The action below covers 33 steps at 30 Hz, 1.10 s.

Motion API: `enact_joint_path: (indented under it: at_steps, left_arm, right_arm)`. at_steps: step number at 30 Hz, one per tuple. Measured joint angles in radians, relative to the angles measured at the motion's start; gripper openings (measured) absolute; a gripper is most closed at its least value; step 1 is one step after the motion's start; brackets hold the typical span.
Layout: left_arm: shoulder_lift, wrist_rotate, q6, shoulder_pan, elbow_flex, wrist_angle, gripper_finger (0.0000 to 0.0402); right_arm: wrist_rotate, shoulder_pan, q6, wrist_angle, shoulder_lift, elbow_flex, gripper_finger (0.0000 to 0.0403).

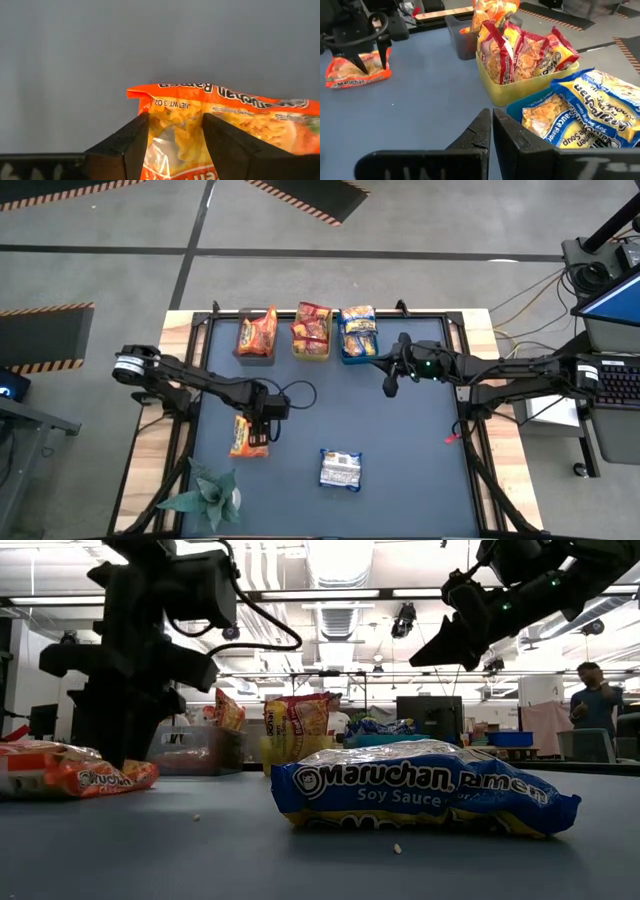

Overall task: Sort Maruchan noodles
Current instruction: Put the orange noodle pack into the black bin

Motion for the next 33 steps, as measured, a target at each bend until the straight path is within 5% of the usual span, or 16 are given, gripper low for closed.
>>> enact_joint_path:
  at_steps: [5,14,33]
  left_arm:
    - [0.008,-0.04,0.005,0.0,-0.01,0.022,0.0137]
    - [0.014,-0.108,0.023,0.022,0.024,0.202,0.0006]
    - [-0.156,-0.115,0.215,0.024,0.059,0.425,0.0]
  right_arm:
    - [0.0,0.0,0.005,0.01,0.0,0.001,0.0009]
    - [0.0,0.0,0.016,0.011,0.0,0.001,0.0009]
    - [0.001,0.0,0.034,0.002,0.0,0.0,0.0009]
